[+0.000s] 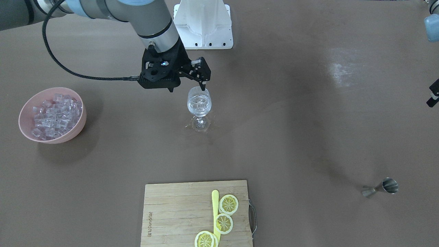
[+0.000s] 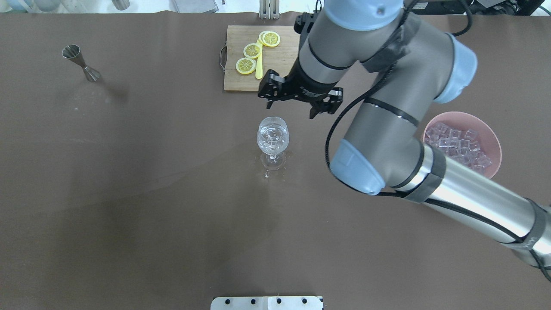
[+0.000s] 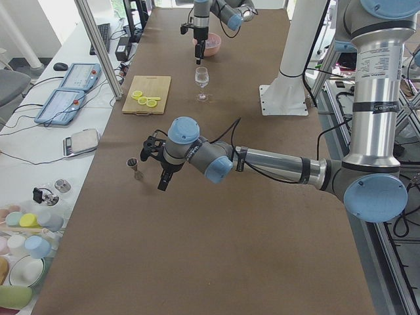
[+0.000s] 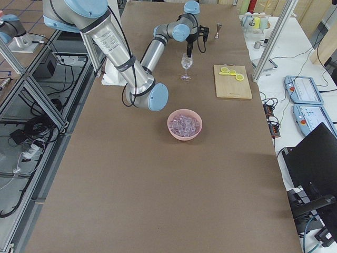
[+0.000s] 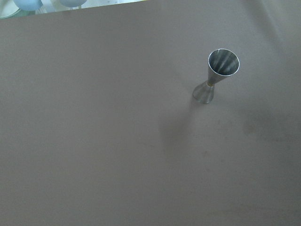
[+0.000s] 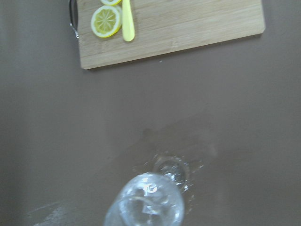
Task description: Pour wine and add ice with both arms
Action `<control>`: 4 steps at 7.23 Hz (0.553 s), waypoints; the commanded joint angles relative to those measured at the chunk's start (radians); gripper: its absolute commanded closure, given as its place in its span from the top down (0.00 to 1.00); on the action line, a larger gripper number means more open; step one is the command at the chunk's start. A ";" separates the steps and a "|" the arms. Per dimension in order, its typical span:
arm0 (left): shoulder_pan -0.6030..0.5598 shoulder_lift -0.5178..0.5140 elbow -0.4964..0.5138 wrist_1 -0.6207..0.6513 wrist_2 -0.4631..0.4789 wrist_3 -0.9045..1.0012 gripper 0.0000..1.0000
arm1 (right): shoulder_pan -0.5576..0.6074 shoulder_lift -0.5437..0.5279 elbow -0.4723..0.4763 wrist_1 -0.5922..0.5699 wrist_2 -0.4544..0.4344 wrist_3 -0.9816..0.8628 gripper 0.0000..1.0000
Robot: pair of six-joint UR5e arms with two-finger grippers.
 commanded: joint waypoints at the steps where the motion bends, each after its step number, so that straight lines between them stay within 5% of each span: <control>1: 0.001 -0.002 0.007 0.003 -0.001 -0.038 0.99 | 0.173 -0.222 0.101 -0.002 0.117 -0.273 1.00; 4: -0.003 0.010 0.016 0.003 -0.003 -0.039 0.99 | 0.384 -0.446 0.097 -0.003 0.144 -0.704 1.00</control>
